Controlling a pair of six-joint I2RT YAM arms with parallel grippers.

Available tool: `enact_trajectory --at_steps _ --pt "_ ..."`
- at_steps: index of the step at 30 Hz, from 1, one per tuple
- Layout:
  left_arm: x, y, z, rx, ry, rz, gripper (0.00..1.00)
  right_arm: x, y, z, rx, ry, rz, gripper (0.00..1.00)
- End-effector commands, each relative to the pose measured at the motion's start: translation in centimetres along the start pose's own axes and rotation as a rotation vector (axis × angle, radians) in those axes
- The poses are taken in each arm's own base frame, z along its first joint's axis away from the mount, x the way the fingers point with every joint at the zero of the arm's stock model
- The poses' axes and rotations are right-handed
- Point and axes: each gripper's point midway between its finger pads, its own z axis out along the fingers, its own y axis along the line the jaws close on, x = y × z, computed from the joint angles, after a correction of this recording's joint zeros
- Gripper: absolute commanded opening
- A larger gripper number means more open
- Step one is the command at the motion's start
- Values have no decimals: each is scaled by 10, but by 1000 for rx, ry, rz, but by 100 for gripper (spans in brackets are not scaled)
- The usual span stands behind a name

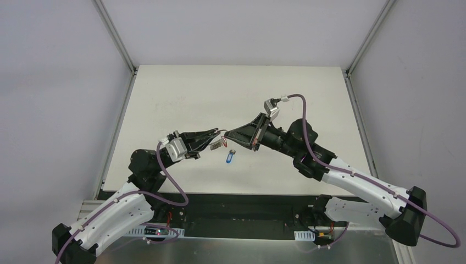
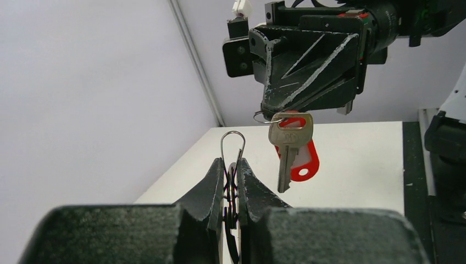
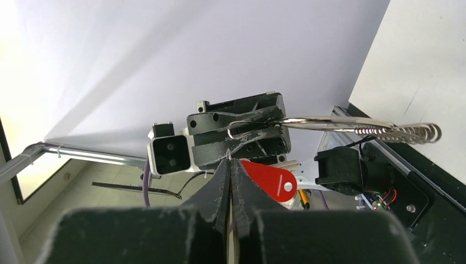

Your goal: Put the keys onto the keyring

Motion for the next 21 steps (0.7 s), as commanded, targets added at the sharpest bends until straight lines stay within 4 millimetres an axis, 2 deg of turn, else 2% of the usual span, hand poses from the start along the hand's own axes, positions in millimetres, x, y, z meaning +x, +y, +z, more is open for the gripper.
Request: enact_trajectory --at_steps 1,5,14,21 --pt "-20 14 -1 -60 -78 161 0 -10 11 1 -44 -80 41 0" --pt "-20 23 -3 -106 -75 216 0 -9 7 9 -40 -88 49 0" --pt "-31 30 -8 -153 -108 257 0 -11 4 21 -60 -135 62 0" --pt "-36 31 -12 -169 -127 261 0 -9 10 28 -96 -148 65 0"
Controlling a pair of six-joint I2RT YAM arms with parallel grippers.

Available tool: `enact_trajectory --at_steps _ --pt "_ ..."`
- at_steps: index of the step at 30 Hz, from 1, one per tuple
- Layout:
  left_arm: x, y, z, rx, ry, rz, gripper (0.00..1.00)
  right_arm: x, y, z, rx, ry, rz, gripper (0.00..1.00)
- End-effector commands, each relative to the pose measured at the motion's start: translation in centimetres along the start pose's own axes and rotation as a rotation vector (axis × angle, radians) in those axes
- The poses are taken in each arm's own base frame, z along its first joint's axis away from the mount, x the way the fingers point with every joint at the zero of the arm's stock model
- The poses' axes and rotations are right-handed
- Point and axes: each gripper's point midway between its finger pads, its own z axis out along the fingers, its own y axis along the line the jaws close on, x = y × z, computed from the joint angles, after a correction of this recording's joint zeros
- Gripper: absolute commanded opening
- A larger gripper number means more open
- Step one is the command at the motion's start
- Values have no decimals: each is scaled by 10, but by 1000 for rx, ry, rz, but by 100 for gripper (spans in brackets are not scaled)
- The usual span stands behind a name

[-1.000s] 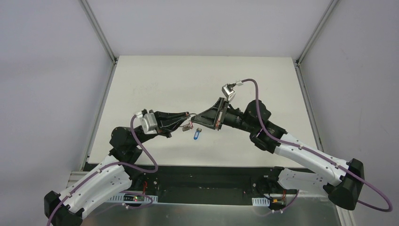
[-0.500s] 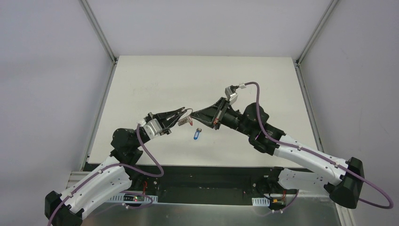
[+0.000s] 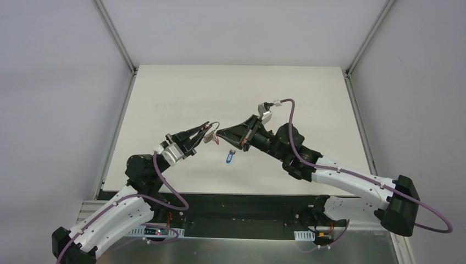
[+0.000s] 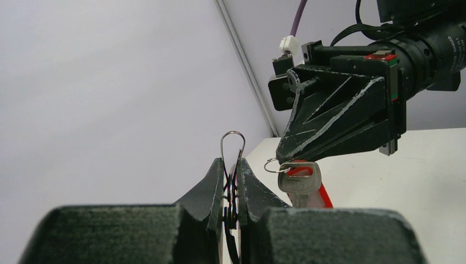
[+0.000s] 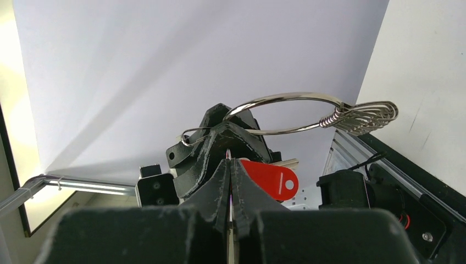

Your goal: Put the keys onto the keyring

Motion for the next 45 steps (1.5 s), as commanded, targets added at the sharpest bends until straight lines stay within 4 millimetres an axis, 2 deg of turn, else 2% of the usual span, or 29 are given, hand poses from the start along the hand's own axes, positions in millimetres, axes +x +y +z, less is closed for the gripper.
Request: enact_trajectory --at_steps 1,8,13,27,45 --pt "-25 8 0 -36 -94 47 0 -4 32 3 -122 -38 10 0" --pt "-28 10 -3 -47 -102 50 0 5 45 7 -158 -18 -7 0" --pt "-33 11 -5 -55 -117 48 0 2 46 9 -156 -50 -4 0" --pt "-31 12 -7 -67 -113 53 0 9 66 10 -215 -39 -29 0" --pt "-40 10 -9 -54 -139 48 0 9 65 16 -205 -38 -31 0"
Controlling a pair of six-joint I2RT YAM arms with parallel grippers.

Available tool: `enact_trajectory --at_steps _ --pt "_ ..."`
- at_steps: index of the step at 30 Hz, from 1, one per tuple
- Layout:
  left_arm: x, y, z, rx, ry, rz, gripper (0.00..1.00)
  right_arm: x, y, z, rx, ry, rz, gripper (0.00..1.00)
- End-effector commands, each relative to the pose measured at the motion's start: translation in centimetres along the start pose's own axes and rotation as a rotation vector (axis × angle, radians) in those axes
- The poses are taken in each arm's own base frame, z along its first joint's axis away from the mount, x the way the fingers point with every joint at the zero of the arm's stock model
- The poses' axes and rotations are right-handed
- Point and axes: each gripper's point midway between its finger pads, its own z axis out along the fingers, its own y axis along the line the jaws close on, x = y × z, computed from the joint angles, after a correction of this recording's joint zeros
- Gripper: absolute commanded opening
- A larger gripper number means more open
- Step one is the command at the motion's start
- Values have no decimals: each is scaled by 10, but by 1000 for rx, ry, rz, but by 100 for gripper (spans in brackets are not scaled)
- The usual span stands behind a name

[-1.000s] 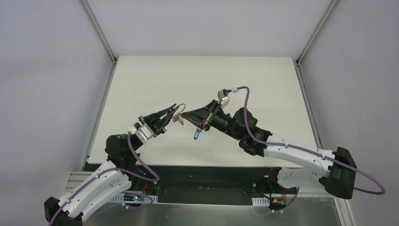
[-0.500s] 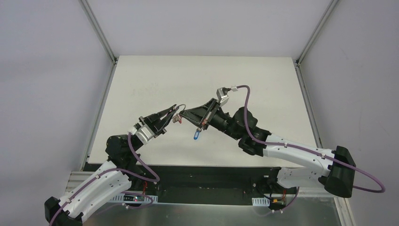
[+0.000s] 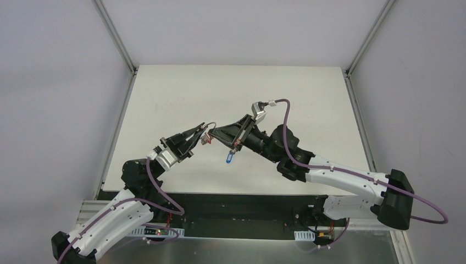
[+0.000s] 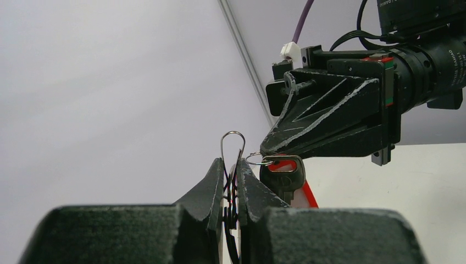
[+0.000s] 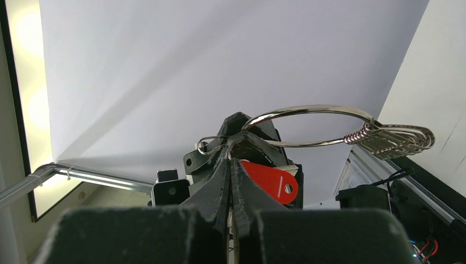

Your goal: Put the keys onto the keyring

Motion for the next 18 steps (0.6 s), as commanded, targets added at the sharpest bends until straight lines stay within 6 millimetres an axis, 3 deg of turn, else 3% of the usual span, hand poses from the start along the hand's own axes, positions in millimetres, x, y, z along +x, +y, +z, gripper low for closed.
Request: enact_trajectory --at_steps 1,18 --pt "-23 5 2 -15 -82 30 0 -6 42 4 -117 -24 -8 0" --pt "-24 3 2 -7 -85 28 0 -6 44 10 -120 -23 -10 0"
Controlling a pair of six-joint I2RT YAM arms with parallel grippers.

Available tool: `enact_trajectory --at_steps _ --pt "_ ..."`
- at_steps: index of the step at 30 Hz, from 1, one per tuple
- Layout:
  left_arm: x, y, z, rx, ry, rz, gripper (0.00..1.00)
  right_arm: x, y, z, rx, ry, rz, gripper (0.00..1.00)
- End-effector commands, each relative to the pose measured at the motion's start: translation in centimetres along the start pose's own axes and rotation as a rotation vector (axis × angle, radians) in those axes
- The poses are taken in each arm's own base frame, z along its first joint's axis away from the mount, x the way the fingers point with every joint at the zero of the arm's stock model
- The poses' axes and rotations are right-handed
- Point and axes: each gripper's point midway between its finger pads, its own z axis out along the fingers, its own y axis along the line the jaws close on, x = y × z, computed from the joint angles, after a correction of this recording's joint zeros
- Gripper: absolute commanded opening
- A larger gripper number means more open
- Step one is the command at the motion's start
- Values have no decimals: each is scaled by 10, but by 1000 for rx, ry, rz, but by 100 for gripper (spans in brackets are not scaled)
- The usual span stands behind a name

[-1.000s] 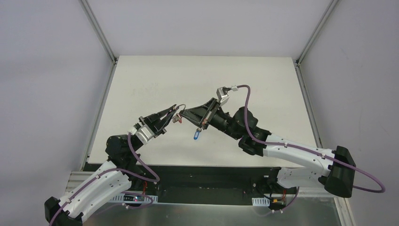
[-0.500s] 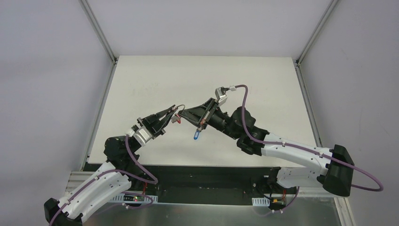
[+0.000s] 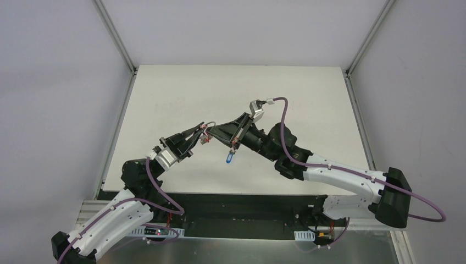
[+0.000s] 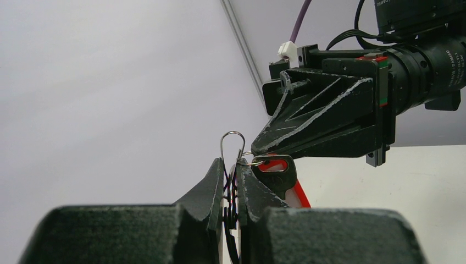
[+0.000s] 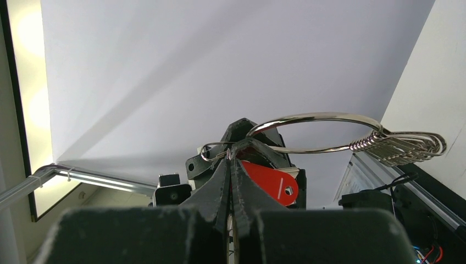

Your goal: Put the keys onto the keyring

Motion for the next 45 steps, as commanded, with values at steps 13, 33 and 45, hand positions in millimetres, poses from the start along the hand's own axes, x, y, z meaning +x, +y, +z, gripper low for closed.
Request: enact_trajectory --at_steps 13,33,45 --pt "-21 -1 2 14 -78 32 0 -4 49 6 -137 -22 -10 0" --pt "-21 -1 2 14 -73 24 0 4 58 15 -164 4 -9 0" --pt "-17 -1 3 9 -61 23 0 8 74 13 -199 16 -21 0"
